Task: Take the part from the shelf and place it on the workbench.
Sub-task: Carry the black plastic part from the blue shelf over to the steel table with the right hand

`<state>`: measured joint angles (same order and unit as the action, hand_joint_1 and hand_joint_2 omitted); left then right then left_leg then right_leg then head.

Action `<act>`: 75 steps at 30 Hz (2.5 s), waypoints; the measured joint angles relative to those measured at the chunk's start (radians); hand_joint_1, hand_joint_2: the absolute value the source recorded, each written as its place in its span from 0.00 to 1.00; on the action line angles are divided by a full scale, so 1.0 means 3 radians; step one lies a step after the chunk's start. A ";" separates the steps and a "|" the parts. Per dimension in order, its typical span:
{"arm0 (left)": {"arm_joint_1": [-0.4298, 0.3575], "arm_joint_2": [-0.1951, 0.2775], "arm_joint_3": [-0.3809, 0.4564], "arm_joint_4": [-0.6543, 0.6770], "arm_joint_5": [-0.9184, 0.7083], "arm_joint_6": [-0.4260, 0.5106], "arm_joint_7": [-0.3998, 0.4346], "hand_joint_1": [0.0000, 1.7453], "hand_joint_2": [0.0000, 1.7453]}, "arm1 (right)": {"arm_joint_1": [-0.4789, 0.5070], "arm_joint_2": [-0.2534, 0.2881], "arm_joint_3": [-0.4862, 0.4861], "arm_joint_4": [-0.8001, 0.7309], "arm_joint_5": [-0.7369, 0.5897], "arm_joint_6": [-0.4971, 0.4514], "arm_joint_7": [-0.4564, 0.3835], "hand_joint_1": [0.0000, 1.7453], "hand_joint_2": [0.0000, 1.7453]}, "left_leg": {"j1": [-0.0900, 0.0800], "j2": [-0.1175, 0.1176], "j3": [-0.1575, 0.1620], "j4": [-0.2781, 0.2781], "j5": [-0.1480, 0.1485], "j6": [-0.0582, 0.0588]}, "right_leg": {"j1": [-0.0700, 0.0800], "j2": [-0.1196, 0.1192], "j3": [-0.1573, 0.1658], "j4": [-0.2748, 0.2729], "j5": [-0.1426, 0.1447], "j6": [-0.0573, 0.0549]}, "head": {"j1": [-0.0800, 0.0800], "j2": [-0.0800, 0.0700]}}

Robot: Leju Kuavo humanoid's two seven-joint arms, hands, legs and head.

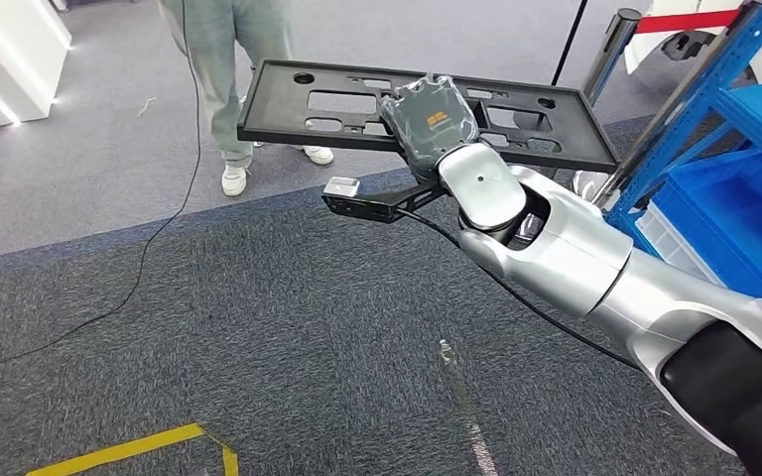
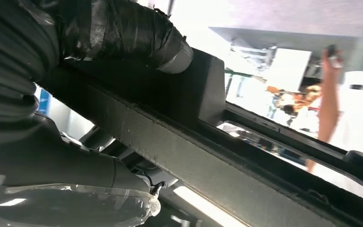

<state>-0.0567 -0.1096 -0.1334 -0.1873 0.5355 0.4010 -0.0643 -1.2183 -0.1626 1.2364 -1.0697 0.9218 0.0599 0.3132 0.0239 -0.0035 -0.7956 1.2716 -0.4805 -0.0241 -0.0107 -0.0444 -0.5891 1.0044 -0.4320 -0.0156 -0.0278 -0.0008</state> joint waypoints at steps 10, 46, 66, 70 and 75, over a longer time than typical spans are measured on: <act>0.0000 0.0004 -0.0027 0.0000 0.0045 -0.0029 0.0039 0.00 1.00 | 0.0007 -0.0070 -0.0014 -0.0107 -0.0001 0.0001 0.0051 1.00 1.00 | -0.0030 0.0012 0.0427 -0.0813 0.0292 0.0160 | 0.0009 -0.0101 -0.0033 0.0201 -0.0207 0.0163 | 0.0021 0.0000; -0.0005 -0.0008 -0.0030 0.0000 0.0199 -0.0090 0.0042 0.00 1.00 | 0.0132 -0.0241 -0.0042 -0.0267 0.0023 0.0070 0.0107 1.00 1.00 | -0.0066 -0.0177 0.0464 -0.0827 0.0263 0.0224 | -0.0003 0.0153 -0.0418 0.0949 -0.0439 0.0180 | 0.0043 0.0000; 0.0000 -0.0027 -0.0038 0.0000 0.0149 -0.0030 0.0061 0.00 1.00 | 0.0184 -0.0362 -0.0068 -0.0438 0.0031 0.0195 0.0139 1.00 1.00 | -0.0078 0.0206 0.0449 -0.0721 0.0170 0.0097 | 0.0029 -0.0170 -0.0017 0.0095 -0.0097 0.0074 | 0.0005 0.0000; 0.0000 -0.0033 -0.0061 0.0000 0.0151 -0.0038 0.0083 0.00 1.00 | 0.0220 -0.0399 -0.0069 -0.0498 0.0030 0.0212 0.0158 1.00 1.00 | -0.0088 0.0087 0.0477 -0.0791 0.0184 0.0175 | 0.0027 -0.0221 -0.0001 0.0110 -0.0145 0.0141 | 0.0015 0.0000; 0.0002 -0.0038 -0.0100 0.0000 0.0148 -0.0071 0.0142 0.00 1.00 | 0.0321 -0.0468 -0.0070 -0.0548 0.0039 0.0220 0.0172 1.00 1.00 | -0.0075 -0.0105 0.0503 -0.0819 0.0198 0.0233 | 0.0003 0.0139 -0.0428 0.0962 -0.0517 0.0180 | 0.0037 0.0000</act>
<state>-0.0562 -0.1209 -0.1633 -0.1873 0.5797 0.3798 -0.0217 -1.1220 -0.3030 1.2154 -1.2341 0.9337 0.1258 0.3647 0.0014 -0.0349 -0.6446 1.0259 -0.4212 0.0457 -0.0099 -0.0027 -0.7176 1.2931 -0.5871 0.0383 -0.0167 -0.0008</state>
